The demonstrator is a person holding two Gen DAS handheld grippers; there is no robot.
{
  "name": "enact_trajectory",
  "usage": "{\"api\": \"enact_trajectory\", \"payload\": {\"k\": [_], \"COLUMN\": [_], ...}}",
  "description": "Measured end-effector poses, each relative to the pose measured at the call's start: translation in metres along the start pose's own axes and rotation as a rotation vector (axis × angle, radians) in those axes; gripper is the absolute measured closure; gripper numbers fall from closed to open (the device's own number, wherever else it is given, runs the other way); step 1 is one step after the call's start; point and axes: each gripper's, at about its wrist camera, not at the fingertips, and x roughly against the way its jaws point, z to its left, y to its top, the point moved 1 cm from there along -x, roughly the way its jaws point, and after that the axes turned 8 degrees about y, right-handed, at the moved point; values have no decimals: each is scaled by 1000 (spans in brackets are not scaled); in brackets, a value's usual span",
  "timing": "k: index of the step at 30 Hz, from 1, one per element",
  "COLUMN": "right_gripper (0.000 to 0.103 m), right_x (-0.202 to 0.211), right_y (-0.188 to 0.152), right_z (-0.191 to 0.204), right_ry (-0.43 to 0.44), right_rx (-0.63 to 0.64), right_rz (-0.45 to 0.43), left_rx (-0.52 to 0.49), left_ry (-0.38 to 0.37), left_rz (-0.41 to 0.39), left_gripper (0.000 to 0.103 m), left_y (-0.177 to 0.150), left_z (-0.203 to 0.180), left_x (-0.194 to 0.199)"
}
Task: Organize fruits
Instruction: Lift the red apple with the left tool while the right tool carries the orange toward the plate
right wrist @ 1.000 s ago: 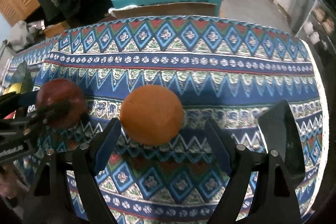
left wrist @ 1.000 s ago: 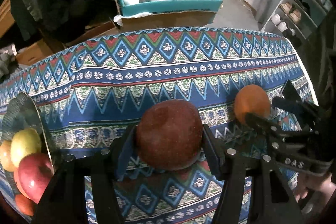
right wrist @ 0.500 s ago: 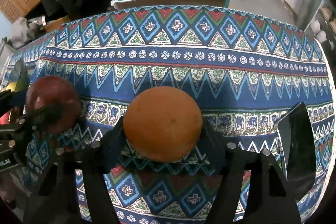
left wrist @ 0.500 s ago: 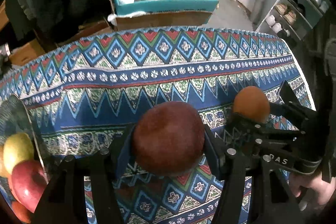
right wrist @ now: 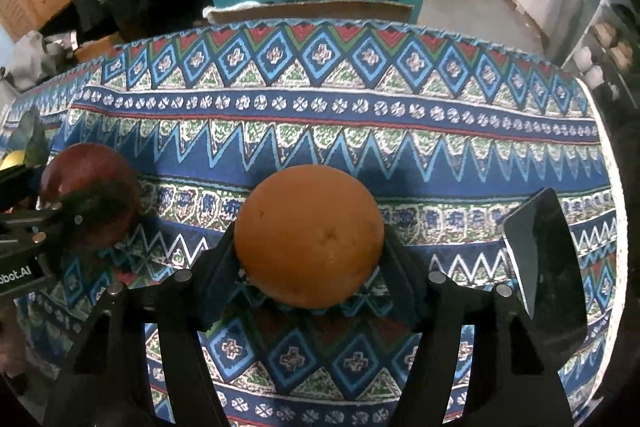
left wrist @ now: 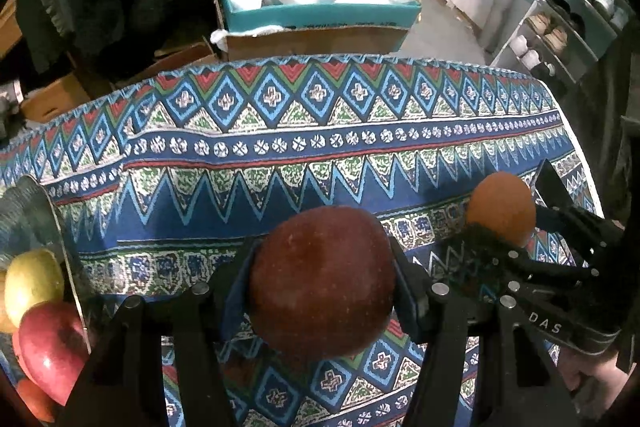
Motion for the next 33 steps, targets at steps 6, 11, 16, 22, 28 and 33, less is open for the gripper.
{"api": "enact_trajectory", "payload": {"k": [6, 11, 16, 22, 28, 33], "right_gripper": [37, 37, 37, 37, 37, 37], "right_x": [22, 42, 60, 83, 106, 125], "right_y": [2, 7, 14, 23, 26, 28], "right_z": [0, 2, 8, 20, 30, 40], "right_ry": [-35, -48, -70, -84, -80, -73], "right_rx": [3, 3, 4, 23, 37, 54], "right_rz": [-52, -89, -119, -161, -208, -247], "left_rx": [1, -10, -12, 0, 11, 13], "left_ry": [21, 59, 69, 69, 66, 63], "left_rz": [-39, -73, -104, -143, -177, -209], "left_gripper": [41, 41, 40, 40, 40, 40], "left_y": [2, 1, 0, 1, 0, -2], "left_z": [4, 5, 7, 13, 18, 22], "left_x": [18, 36, 53, 76, 98, 115]}}
